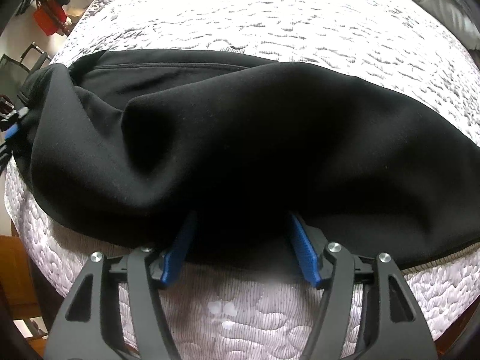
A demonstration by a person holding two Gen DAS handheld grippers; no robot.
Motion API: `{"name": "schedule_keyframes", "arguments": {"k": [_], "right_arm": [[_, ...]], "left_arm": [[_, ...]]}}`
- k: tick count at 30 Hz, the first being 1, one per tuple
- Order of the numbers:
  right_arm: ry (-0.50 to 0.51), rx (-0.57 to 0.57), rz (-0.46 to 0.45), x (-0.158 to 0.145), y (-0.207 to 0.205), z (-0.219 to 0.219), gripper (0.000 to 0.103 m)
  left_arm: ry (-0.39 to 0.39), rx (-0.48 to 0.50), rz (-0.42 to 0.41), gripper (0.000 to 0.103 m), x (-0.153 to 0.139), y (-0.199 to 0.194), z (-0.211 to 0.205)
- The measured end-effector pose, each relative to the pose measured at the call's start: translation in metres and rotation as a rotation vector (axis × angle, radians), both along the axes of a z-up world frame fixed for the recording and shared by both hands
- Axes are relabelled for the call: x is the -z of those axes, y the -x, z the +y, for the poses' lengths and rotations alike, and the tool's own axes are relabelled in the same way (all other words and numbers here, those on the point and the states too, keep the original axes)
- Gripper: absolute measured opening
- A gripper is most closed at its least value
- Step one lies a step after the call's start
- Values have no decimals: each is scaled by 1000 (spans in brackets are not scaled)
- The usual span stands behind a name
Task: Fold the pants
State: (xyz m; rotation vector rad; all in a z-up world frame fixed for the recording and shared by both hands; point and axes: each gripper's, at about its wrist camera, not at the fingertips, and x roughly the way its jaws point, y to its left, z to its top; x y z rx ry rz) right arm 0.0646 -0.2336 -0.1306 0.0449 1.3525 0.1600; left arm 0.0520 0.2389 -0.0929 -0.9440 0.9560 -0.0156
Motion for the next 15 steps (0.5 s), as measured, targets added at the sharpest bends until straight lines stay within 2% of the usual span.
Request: {"name": "schedule_keyframes", "arguments": {"k": [3, 5, 7, 9, 12, 15], "right_arm": [[-13, -3, 4, -1, -2, -3, 64], [-14, -6, 11, -1, -4, -4, 65], [-15, -7, 16, 0, -5, -3, 67], [-12, -8, 20, -1, -6, 0, 68], [-10, -18, 18, -4, -9, -1, 68], [-24, -16, 18, -15, -7, -6, 66]], "left_arm": [[-108, -40, -92, 11, -31, 37, -5], [-151, -60, -110, 11, -38, 52, -10], [-187, -79, -83, 11, -29, 66, -9], [-217, -67, -27, 11, -6, 67, -7], [-208, -41, 35, 14, 24, 57, -4], [-228, -33, 43, 20, 9, 53, -8]]}}
